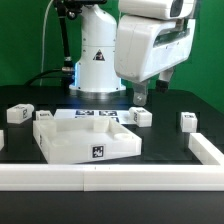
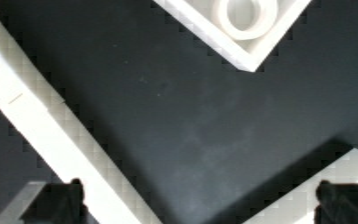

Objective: Assemble one leg

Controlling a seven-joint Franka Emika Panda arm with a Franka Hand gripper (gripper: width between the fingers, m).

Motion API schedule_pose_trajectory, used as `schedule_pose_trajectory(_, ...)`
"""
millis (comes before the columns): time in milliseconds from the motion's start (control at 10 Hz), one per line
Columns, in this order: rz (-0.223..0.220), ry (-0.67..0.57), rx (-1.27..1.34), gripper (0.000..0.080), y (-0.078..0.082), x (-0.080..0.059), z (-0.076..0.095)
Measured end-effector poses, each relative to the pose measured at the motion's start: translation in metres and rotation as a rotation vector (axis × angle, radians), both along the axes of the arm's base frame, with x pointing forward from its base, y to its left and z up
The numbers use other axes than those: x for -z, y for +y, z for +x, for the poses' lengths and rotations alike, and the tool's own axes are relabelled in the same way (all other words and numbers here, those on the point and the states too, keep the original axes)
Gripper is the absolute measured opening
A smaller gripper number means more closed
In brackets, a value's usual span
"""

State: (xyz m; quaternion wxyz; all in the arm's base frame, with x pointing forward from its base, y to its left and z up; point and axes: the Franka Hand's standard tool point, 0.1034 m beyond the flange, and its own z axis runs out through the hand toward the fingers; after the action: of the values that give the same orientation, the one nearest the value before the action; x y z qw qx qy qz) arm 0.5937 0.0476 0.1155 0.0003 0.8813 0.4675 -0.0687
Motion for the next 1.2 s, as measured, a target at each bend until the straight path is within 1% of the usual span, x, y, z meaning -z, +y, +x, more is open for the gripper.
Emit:
schedule_pose_trajectory(700,0.001,-0.001,0.001,0.0650,0.000,0.000,0.000)
schedule_pose_trajectory(800,0.005,-0.017,-0.008,0.0650,0.002,0.001,0.001)
schedule_pose_trajectory(900,0.021,-0.058,-0.066,0.0650,0.005,0.004,-0.007)
schedule_pose_trajectory(1000,0.032,-0.078,-0.138,0.0650,0.001,0.007,-0.021)
schedule_pose_trajectory(1200,0.052,-0.136,-0.318,0.0650,-0.015,0.011,-0.039)
